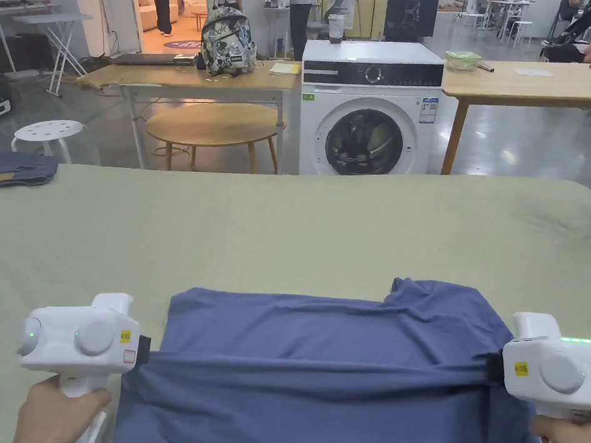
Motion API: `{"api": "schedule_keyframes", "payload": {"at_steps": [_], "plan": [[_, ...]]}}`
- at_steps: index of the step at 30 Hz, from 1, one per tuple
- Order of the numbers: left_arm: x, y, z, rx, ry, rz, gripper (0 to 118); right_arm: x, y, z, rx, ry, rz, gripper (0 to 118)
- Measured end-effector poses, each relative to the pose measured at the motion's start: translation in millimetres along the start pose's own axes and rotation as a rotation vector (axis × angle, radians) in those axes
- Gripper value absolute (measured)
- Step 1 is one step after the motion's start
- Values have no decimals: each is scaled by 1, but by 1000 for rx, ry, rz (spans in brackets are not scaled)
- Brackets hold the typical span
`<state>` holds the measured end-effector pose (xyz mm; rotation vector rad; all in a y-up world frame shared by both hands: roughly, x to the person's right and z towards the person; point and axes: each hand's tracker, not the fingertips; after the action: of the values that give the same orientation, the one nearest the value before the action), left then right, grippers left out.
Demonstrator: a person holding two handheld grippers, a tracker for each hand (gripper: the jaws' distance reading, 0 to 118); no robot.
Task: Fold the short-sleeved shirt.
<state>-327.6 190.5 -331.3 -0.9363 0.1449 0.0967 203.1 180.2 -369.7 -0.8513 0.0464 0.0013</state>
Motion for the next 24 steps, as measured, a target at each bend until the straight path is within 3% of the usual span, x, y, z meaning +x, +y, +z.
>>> {"api": "schedule_keyframes", "payload": {"at_steps": [6, 8, 10, 11, 15, 20, 21, 23, 24], "plan": [[7, 4, -20, -36, 4, -9, 0, 5, 8, -43, -58, -15, 24, 11], [9, 3, -24, -52, 7, -12, 7, 4, 8, -49, -65, -24, 30, 30], [10, 1, -22, -58, 1, -5, 31, 2, 7, -44, -33, -62, 53, 63], [11, -1, -19, -53, 2, -4, 33, 1, 7, -38, -8, -69, 55, 68], [16, -6, 7, 58, 17, -6, 33, -3, 8, -12, 126, -44, 19, 68], [23, -21, 48, 203, -44, 56, 32, -25, -2, 38, 293, -21, 28, 66], [24, -22, 53, 240, -47, 51, 32, -30, -4, 45, 326, -18, 24, 59], [32, -35, 70, 308, -50, 42, 30, -37, -10, 52, 388, -5, 10, 18], [36, -41, 77, 333, -42, 33, 24, -42, -13, 58, 416, 5, 2, 12]]}}
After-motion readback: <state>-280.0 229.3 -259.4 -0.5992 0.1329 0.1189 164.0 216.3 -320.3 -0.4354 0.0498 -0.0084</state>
